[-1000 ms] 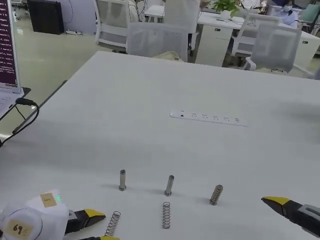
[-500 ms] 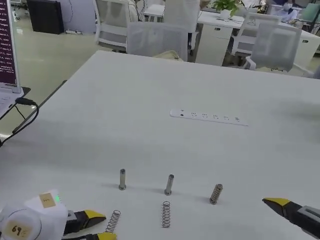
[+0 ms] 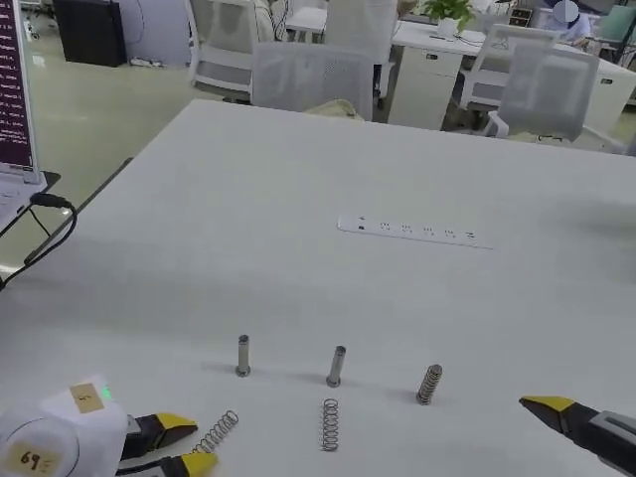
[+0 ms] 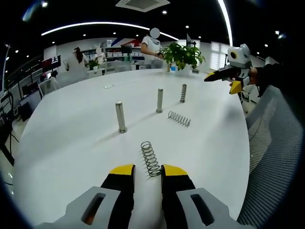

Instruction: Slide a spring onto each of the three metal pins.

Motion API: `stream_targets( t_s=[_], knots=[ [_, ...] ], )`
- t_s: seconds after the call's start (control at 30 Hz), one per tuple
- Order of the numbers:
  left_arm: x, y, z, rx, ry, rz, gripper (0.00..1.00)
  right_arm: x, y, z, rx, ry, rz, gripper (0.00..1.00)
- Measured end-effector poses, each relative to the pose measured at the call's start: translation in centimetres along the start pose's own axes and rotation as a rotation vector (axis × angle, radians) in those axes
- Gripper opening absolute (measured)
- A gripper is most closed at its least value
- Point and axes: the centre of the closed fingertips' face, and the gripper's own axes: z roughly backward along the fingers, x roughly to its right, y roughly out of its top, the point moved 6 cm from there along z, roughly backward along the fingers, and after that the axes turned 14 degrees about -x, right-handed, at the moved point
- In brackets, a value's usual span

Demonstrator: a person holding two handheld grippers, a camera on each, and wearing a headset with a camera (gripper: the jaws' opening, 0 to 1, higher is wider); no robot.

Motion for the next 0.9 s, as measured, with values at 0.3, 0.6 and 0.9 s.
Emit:
stream_targets(
  t_s=[0.3, 0.6, 0.9],
  knots=[
    [0.06, -0.05, -0.03, 0.01, -0.011, 0.001, 0.06, 0.01, 0.04, -0.07, -0.006, 0.001, 0.0, 0.77],
    [0.19, -0.15, -0.07, 0.009, -0.017, -0.011, 0.03, 0.06, 0.28, 0.08, -0.004, 0.0, 0.007, 0.76],
    [0.28, 0.0, 0.27, 0.013, -0.025, -0.015, 0.03, -0.12, 0.61, 0.31, 0.009, -0.001, 0.016, 0.75]
  ],
)
